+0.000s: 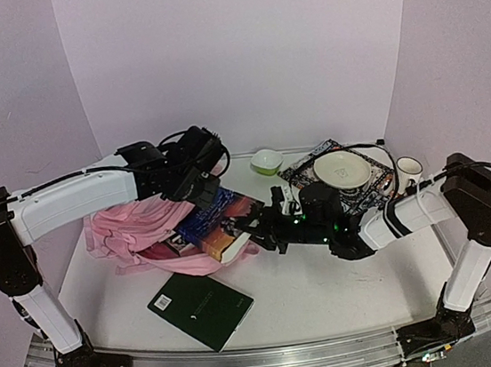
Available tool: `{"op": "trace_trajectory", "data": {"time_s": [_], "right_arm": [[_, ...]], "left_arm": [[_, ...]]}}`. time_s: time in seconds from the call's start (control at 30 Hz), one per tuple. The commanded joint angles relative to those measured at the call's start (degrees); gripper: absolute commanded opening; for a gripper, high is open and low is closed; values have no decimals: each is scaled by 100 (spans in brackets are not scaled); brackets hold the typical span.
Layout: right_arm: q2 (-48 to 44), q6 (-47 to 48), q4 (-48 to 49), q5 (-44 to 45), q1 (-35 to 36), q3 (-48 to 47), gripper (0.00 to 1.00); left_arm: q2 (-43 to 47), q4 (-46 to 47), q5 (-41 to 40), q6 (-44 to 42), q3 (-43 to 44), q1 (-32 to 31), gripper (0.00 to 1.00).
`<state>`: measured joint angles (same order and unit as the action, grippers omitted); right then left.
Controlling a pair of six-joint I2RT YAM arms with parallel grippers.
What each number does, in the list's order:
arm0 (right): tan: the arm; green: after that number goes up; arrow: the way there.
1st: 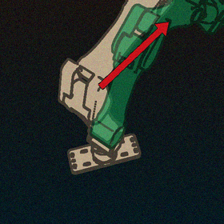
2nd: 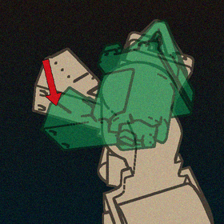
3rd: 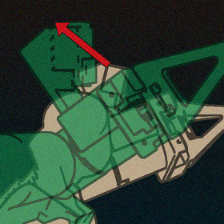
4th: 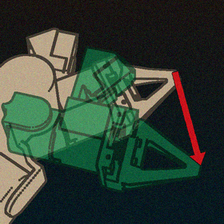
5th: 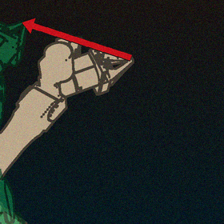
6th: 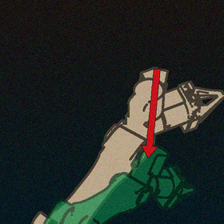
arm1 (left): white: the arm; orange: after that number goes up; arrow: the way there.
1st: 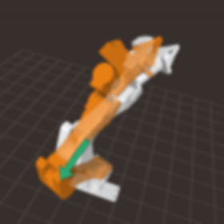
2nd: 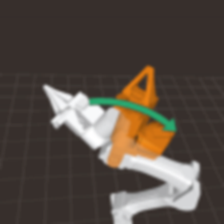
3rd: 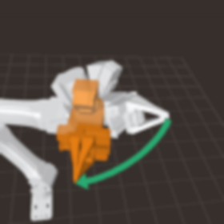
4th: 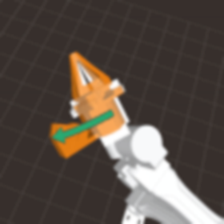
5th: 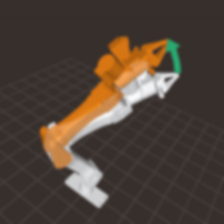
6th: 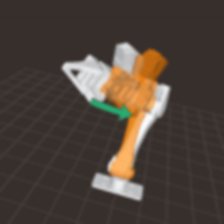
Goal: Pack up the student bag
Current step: Place the book in the largest pocket of the bag.
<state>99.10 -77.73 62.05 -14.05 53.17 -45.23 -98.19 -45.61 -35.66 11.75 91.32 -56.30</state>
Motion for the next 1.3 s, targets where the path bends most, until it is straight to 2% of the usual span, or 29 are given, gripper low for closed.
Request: {"op": "trace_trajectory", "data": {"time_s": [0.0,0.33,0.53,0.77,0.93,1.03,1.13,1.27], "right_arm": [[-590,242,2588,-164,34,-506,0],[406,178,2625,-208,31,-1473,0],[1232,263,2519,-170,21,-2272,0],[2065,946,1844,73,12,-3297,0],[2619,1333,934,99,13,-4028,1],[2748,1652,464,280,8,-4054,10],[2677,2072,-370,266,3,-4120,32],[2327,2382,-706,271,-2,-3799,59]], "left_arm": [[279,612,107,-25,605,-59,0],[592,983,1417,-3,679,-59,0],[747,1178,1928,-58,692,-60,0],[980,1366,2062,2,409,-57,0],[1048,1481,2040,-10,259,-57,0],[1069,1508,1894,-39,200,-57,0],[1076,1554,1723,-37,46,-49,0],[1050,1642,1642,62,-168,7,0]]}}
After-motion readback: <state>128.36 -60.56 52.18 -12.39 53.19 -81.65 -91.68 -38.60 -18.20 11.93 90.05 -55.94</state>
